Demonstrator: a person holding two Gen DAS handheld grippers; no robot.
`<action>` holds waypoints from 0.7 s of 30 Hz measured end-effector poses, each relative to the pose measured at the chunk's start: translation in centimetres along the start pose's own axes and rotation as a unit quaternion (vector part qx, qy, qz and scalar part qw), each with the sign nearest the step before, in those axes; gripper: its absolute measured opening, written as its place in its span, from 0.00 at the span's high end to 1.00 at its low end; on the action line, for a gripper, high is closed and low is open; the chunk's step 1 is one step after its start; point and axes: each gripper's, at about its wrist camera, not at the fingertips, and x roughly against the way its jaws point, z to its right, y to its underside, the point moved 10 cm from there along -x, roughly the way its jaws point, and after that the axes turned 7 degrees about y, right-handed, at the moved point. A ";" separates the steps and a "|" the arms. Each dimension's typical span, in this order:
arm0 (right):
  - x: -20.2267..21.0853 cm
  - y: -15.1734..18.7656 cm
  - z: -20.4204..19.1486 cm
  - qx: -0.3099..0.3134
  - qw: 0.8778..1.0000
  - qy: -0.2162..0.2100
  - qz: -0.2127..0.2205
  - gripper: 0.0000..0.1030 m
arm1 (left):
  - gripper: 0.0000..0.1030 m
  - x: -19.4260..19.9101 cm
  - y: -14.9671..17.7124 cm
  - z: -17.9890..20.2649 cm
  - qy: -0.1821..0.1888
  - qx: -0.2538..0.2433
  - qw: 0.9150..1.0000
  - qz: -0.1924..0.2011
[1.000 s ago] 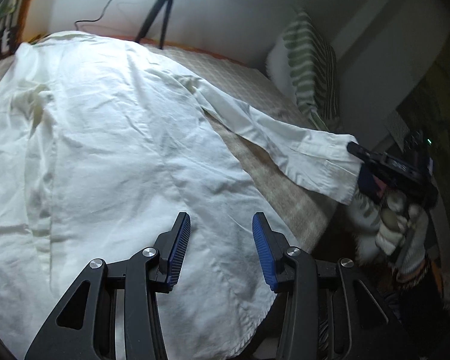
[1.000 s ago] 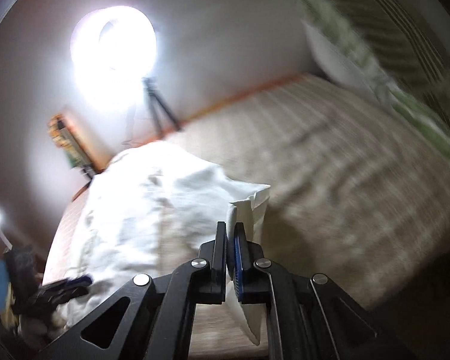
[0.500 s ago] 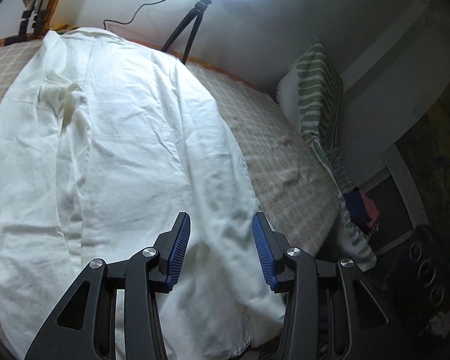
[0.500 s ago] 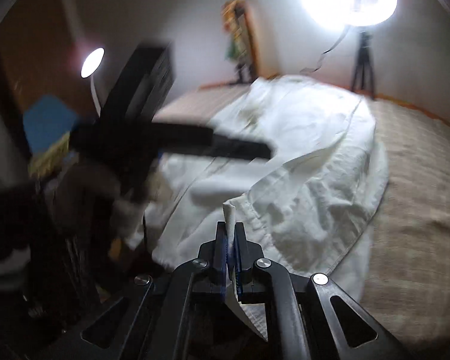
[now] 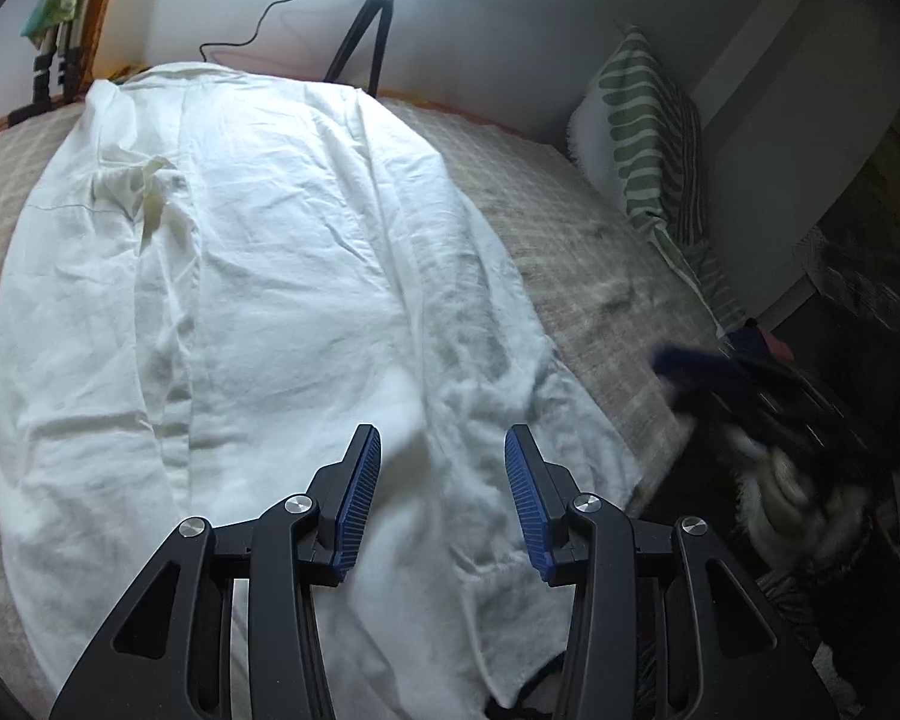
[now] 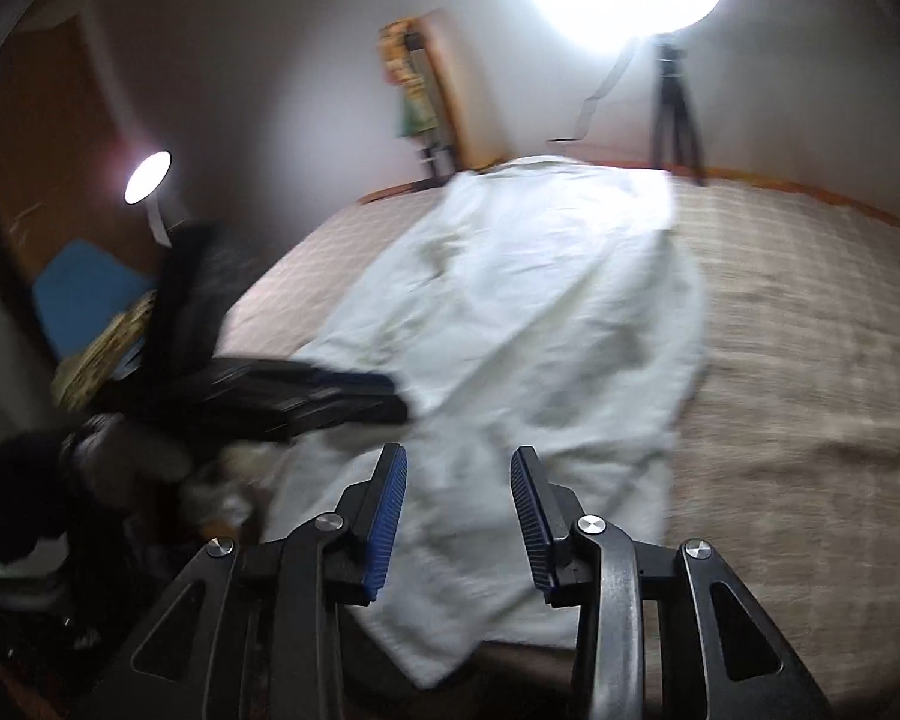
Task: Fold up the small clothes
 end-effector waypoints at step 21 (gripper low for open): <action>-5.0 -8.7 16.3 -0.130 0.990 -0.054 0.002 0.46 | 0.37 -11.0 4.4 11.4 -0.113 -0.213 0.969 -0.048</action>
